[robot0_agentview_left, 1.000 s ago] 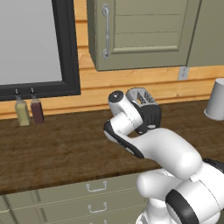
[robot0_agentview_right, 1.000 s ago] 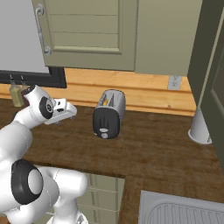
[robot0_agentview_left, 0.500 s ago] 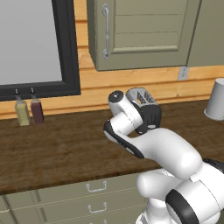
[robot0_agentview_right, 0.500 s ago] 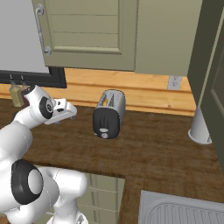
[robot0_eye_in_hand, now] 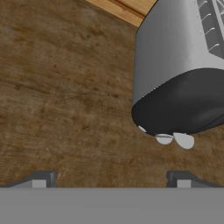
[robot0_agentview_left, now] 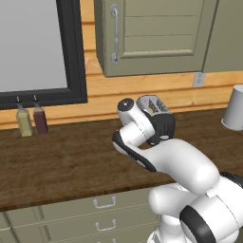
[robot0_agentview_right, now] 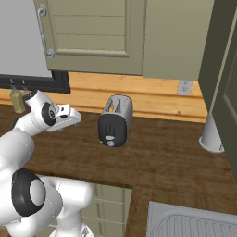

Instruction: Start the toaster. Once the lever pops up, take the bread to the plate on the dining counter.

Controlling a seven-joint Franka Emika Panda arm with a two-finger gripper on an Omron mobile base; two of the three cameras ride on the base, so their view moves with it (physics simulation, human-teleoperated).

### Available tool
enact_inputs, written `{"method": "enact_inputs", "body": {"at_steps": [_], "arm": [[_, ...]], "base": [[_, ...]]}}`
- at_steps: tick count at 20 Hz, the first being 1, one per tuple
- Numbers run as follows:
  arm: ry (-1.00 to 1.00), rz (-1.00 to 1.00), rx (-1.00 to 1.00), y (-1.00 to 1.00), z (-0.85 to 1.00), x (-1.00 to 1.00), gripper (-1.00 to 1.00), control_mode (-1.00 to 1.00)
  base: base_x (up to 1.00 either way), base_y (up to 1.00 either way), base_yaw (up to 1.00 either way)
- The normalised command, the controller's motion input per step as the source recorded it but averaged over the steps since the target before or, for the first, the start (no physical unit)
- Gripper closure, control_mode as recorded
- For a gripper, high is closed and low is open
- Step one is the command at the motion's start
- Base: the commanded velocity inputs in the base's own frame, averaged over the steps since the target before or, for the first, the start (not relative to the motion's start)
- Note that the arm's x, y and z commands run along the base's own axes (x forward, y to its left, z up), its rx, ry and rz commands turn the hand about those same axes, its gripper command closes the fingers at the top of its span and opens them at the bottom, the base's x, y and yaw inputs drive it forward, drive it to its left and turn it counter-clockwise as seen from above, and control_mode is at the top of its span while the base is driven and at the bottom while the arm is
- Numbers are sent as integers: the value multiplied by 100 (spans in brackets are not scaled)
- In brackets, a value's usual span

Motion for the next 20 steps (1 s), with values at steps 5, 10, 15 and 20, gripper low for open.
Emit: {"method": "enact_inputs", "body": {"at_steps": [5, 10, 15, 20], "arm": [[0, 0, 0, 0, 0, 0, -100, -100], [0, 0, 0, 0, 0, 0, -100, -100], [0, 0, 0, 0, 0, 0, -100, -100], [0, 0, 0, 0, 0, 0, -100, -100]], "base": [[0, 0, 0], [0, 0, 0], [0, 0, 0], [0, 0, 0]]}}
